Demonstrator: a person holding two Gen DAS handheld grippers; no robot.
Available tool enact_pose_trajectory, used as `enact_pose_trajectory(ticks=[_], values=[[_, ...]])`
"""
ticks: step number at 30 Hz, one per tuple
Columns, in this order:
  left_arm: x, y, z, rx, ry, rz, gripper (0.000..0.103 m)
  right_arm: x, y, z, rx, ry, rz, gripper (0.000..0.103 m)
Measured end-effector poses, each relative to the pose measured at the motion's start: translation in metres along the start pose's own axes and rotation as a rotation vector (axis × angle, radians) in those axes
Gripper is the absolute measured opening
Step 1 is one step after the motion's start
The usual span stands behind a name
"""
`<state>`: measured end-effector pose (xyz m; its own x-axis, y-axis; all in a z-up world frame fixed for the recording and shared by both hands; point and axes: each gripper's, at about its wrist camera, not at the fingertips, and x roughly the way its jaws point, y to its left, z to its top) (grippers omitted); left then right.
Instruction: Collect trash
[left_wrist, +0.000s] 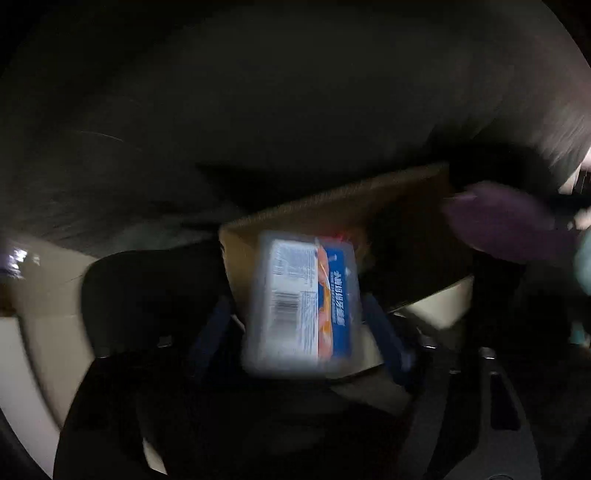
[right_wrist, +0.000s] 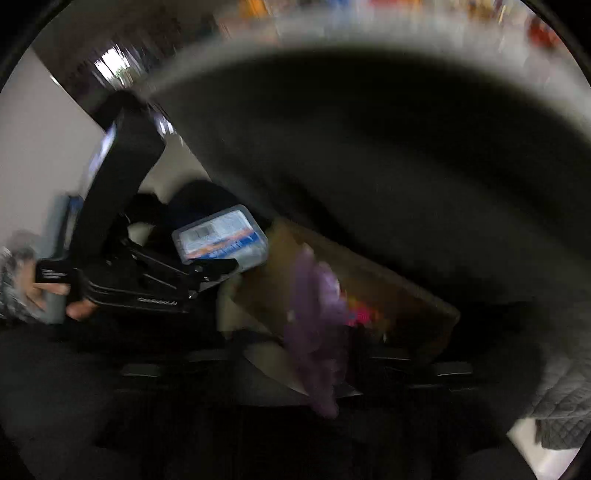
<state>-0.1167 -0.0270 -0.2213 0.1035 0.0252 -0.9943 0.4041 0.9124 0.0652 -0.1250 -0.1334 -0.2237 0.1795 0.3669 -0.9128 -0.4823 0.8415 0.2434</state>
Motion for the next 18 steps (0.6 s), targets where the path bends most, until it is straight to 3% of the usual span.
enact_pose_trajectory(ticks=[3, 6, 12, 15, 18], values=[[0.055, -0.003, 0.005, 0.013, 0.139, 0.073, 0.081, 0.043, -0.014, -0.001, 0.039, 0.080, -0.017, 0.061], [0.064, 0.002, 0.001, 0.002, 0.174, 0.037, 0.081, 0.028, -0.009, -0.008, 0.044, 0.045, 0.020, 0.063], [0.002, 0.018, -0.005, -0.020, 0.057, 0.012, 0.081, -0.071, 0.019, -0.005, -0.037, -0.116, -0.010, 0.070], [-0.066, 0.027, -0.017, -0.018, -0.069, 0.006, 0.081, -0.136, 0.037, 0.013, -0.125, -0.209, -0.013, 0.075], [-0.167, 0.048, -0.016, -0.062, -0.262, -0.087, 0.081, -0.206, 0.046, 0.041, -0.202, -0.342, -0.069, 0.087]])
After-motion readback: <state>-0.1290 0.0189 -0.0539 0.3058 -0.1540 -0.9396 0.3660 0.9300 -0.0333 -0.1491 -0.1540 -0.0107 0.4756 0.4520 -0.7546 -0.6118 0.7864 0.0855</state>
